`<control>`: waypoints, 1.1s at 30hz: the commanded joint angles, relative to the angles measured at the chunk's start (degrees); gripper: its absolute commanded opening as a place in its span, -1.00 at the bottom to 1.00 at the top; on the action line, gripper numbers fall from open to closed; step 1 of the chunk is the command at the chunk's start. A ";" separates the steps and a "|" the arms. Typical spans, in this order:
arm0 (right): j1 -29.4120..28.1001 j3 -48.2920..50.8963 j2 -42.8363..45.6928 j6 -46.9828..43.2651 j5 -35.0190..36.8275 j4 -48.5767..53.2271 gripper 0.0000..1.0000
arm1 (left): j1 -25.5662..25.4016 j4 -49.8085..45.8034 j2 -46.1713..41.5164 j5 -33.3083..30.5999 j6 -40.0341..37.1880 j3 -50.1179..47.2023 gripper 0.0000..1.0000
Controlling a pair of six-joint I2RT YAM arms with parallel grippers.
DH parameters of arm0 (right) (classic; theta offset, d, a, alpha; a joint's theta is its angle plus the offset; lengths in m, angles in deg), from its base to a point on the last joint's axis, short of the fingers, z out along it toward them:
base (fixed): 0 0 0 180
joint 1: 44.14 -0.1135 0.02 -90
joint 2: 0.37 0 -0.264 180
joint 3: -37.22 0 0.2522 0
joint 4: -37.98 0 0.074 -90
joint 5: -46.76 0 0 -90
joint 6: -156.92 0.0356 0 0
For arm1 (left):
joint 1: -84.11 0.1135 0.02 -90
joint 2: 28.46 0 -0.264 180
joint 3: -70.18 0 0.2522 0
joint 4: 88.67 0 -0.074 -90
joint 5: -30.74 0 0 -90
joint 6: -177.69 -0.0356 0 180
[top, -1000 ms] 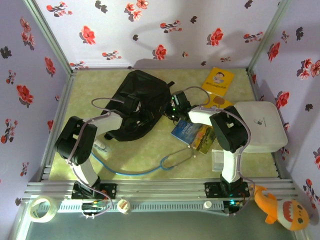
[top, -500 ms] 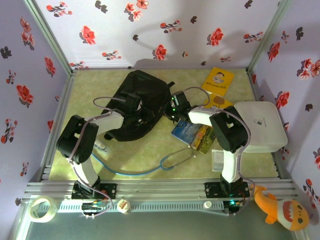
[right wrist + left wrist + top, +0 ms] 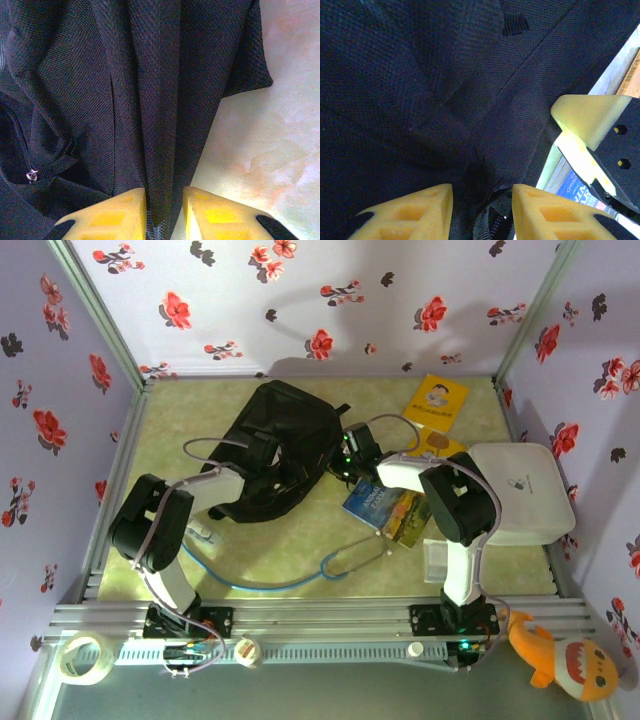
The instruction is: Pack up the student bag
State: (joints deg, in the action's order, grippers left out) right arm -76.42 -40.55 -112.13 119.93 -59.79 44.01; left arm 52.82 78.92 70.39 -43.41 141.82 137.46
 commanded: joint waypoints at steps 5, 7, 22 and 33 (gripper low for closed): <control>-0.42 1.14 0.45 0.09 0.60 3.25 -0.51 | 0.00 0.78 -2.26 1.36 -0.08 -1.00 -0.37; -0.42 1.14 0.44 -0.02 0.67 3.42 -0.51 | 0.00 1.09 -2.20 1.37 0.03 -1.14 -0.43; -0.42 0.62 0.31 -0.70 1.02 3.77 -0.51 | 0.00 2.32 -4.48 2.71 0.36 -3.30 -0.65; -0.41 -0.31 -0.22 -1.04 0.91 4.30 -0.51 | 0.00 2.97 -3.07 2.78 0.20 -3.55 -0.71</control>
State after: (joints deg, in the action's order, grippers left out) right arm -76.42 -40.55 -112.13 119.89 -59.79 44.08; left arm 52.82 80.62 67.31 -41.57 141.99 134.44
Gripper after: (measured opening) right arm 0.246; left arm 0.141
